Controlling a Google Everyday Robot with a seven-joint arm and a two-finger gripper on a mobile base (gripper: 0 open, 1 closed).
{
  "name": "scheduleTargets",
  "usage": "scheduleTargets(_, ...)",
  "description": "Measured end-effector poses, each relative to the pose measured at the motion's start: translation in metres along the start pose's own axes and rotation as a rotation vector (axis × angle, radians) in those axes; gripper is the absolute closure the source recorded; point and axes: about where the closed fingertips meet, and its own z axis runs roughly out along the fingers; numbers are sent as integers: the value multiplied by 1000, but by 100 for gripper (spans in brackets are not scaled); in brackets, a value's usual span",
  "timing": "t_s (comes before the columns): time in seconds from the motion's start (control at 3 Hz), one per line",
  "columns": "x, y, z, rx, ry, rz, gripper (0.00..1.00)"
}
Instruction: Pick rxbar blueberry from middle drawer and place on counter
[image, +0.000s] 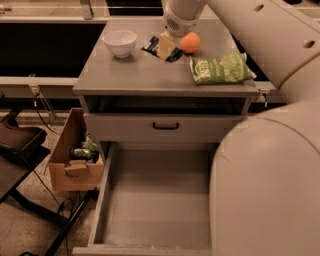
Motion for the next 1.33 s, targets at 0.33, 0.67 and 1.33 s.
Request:
scheduleTargets(0.33,-42,-13,27,-35,-122,-16,100)
scheduleTargets(0.67,-58,-4,83,-134,-187,23,100)
scheduleTargets(1.33,-62,19,124,-198,-127,59,56)
